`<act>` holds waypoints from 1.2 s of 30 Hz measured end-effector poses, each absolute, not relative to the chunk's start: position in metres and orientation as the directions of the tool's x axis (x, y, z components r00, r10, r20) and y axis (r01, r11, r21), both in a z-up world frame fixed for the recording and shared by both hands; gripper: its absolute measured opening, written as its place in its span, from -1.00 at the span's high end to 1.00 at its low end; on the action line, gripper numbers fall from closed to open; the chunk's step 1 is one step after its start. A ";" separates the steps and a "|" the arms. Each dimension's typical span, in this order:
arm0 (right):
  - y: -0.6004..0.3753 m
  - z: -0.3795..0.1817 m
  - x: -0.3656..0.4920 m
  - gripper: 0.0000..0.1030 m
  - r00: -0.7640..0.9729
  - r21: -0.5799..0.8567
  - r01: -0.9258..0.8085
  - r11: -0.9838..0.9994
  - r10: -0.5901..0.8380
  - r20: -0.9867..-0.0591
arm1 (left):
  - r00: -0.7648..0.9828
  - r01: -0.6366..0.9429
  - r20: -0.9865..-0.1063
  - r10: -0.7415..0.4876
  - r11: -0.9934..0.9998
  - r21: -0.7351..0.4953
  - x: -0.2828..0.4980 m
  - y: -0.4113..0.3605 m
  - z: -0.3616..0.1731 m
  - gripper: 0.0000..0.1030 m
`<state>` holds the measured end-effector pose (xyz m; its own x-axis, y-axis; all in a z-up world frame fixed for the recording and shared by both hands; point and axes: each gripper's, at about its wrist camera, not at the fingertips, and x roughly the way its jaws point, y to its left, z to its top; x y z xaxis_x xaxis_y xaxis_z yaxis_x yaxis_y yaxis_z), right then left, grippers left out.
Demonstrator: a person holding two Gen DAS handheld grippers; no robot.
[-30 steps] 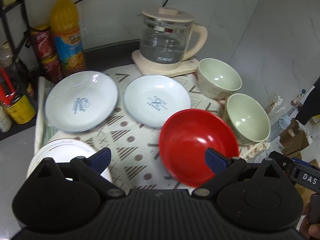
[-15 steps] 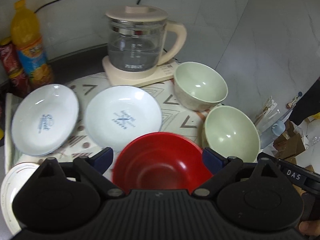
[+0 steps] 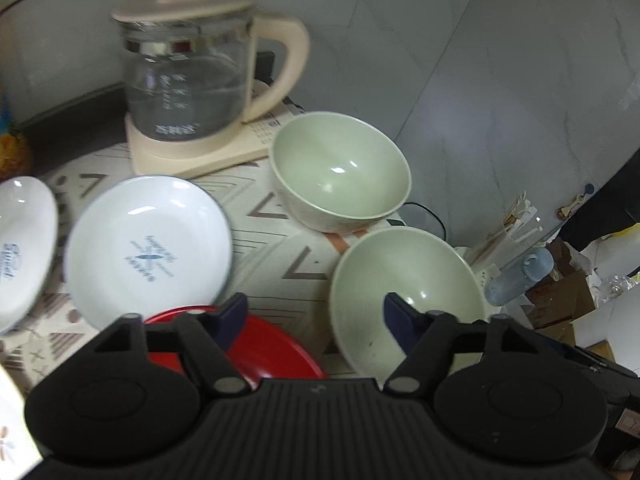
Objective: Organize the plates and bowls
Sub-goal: 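Close both grippers on the rim of the large pale green bowl, then carry the large green bowl with both grippers and lower it into the red bowl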
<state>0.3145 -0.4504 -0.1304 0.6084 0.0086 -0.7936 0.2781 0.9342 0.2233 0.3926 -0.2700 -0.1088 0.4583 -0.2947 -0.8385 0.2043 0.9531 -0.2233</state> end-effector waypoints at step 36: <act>-0.463 -0.139 0.334 0.70 0.585 0.285 0.220 0.933 0.107 -0.804 | 0.413 0.138 -0.863 -0.291 0.957 -0.256 0.397 -0.286 -0.129 0.81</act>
